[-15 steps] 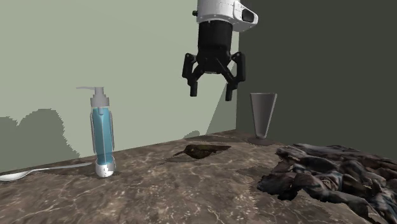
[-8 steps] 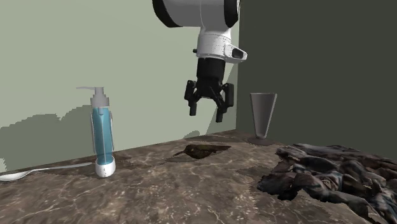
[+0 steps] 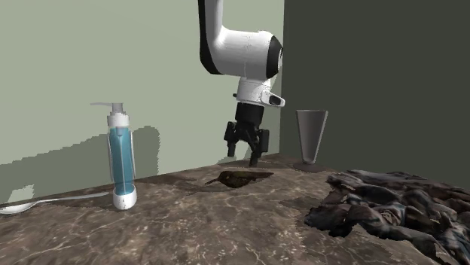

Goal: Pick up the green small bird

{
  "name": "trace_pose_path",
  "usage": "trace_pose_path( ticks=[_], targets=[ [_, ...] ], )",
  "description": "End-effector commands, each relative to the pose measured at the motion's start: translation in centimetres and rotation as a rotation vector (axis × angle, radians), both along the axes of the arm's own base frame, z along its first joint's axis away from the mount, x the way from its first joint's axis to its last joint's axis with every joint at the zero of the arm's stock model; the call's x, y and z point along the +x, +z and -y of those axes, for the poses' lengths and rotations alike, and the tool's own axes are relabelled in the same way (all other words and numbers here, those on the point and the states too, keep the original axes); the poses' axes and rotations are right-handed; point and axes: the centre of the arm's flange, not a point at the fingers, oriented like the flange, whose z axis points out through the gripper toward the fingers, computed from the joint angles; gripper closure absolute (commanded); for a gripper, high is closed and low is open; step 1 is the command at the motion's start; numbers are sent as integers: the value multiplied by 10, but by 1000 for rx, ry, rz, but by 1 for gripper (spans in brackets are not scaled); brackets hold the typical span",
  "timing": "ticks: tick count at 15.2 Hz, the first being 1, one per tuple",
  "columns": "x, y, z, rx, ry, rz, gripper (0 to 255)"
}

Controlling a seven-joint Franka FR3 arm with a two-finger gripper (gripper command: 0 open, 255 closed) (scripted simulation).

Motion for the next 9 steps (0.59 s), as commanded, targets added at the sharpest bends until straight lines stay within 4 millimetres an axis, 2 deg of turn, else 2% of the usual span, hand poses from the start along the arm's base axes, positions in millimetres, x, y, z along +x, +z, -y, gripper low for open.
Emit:
trace_pose_path(
  ticks=[1, 7, 9],
  targets=[
    [10, -15, -1, 2, -20, -9, 0],
    [10, -47, -1, 2, -20, -9, 0],
    [10, -50, -1, 2, -20, -9, 0]
  ],
)
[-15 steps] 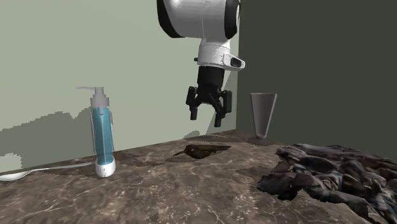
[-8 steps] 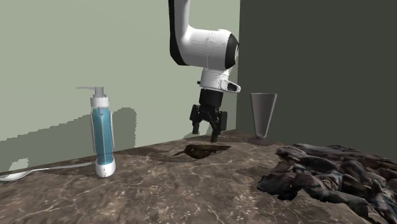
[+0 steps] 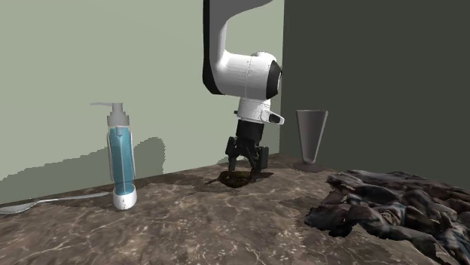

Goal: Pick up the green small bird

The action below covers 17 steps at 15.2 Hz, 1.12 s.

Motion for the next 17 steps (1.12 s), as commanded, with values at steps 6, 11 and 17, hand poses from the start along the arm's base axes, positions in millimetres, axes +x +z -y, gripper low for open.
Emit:
trace_pose_path(
  ticks=[6, 11, 17],
  targets=[
    [0, -1, 0, 0, 0, 0, 255],
    [-1, 3, 0, 0, 0, 1, 255],
    [-1, 35, 0, 0, 0, 1, 255]
  ],
)
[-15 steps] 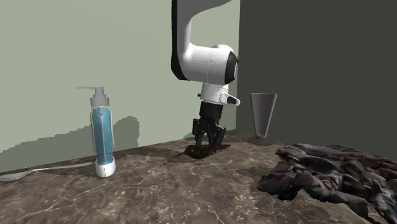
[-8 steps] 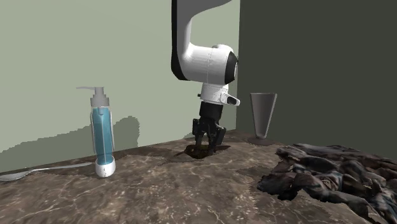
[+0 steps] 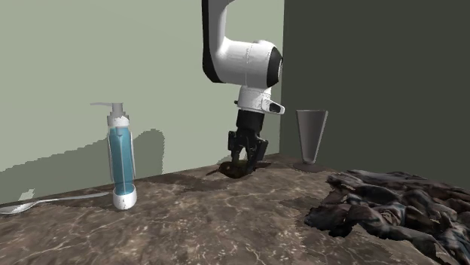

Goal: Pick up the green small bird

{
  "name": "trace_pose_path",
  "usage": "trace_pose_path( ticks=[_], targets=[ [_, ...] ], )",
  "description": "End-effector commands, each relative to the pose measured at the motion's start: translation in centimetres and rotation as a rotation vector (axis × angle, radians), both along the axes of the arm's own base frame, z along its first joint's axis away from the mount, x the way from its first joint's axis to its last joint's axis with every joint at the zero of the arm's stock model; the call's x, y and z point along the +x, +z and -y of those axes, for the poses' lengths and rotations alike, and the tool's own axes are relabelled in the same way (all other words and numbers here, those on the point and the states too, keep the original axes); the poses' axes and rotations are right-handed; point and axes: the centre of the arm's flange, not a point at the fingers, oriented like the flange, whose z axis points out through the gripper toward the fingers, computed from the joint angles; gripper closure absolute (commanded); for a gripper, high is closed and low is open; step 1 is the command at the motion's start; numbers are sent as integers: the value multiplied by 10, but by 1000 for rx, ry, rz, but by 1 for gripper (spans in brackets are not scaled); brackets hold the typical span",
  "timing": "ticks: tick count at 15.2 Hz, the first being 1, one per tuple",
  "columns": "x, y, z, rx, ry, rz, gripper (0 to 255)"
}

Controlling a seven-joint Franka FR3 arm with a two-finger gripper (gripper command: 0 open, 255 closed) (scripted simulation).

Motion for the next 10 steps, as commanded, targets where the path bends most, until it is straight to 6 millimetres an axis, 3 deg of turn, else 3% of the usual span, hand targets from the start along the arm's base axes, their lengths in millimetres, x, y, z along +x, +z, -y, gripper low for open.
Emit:
trace_pose_path(
  ticks=[1, 8, 10],
  targets=[
    [-1, 12, 0, 0, 0, 0, 255],
    [-1, 49, 0, 0, 0, 0, 255],
    [-1, 49, 0, 0, 0, 0, 255]
  ],
)
